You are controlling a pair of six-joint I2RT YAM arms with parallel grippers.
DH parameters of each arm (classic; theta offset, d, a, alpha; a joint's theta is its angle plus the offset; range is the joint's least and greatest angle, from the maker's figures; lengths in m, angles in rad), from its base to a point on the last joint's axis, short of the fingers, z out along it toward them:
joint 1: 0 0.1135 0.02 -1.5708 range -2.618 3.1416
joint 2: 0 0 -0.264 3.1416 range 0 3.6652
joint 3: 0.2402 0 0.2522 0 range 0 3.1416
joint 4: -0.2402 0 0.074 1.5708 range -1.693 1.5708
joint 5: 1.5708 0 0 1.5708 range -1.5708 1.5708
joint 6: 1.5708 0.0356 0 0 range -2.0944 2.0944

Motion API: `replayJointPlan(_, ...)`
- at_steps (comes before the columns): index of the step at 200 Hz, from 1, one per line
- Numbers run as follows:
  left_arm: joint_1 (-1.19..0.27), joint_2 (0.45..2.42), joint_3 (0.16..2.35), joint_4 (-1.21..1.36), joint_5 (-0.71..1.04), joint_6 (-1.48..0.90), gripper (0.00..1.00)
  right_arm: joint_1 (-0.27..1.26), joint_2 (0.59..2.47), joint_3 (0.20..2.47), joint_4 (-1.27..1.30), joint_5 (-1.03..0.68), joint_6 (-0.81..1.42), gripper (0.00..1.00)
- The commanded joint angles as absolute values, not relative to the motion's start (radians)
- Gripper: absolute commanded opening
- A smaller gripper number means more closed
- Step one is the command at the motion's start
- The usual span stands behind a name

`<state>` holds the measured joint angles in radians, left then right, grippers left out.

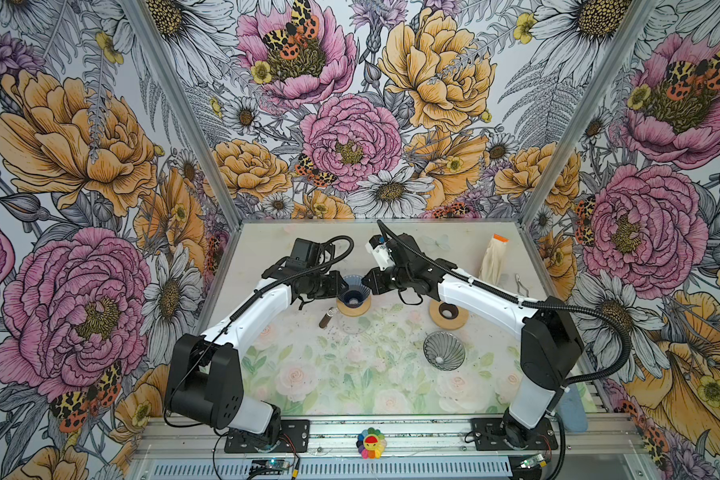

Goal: Place the coffee filter in the dripper

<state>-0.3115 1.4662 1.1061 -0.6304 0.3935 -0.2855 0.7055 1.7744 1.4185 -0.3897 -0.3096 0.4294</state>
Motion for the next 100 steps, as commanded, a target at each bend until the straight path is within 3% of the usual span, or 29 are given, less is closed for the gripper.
replayJointPlan(1, -0.293, 1.493, 1.094, -0.684, 0.342, -0.260, 0.26, 0.701, 1.815, 1.408, -0.560, -0.300, 0.414, 0.12)
replayJointPlan(100, -0.296, 1.455, 1.135, -0.683, 0.327, -0.267, 0.34, 0.700, 1.787, 1.465, -0.563, -0.295, 0.397, 0.24)
